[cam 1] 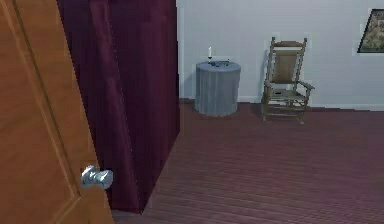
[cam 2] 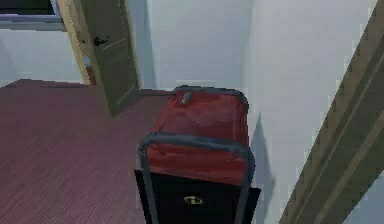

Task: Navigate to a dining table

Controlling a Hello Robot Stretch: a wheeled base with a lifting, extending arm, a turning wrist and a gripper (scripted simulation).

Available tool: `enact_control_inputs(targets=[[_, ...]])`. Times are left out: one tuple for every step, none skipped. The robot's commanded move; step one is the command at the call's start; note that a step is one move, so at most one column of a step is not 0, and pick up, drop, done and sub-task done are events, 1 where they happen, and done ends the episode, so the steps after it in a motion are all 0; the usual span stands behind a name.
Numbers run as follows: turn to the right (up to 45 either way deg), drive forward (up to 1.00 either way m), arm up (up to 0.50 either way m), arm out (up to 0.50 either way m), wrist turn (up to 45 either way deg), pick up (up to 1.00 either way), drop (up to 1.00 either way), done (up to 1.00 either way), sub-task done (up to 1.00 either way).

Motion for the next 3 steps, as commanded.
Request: enact_control_inputs(targets=[[18.0, 0.0, 0.0, 0.0, 0.0, 0.0, 0.0, 0.0, 0.0], [0.0, 0.8, 0.0, 0.0, 0.0, 0.0, 0.0, 0.0, 0.0], [-6.0, 0.0, 0.0, 0.0, 0.0, 0.0, 0.0, 0.0, 0.0]])
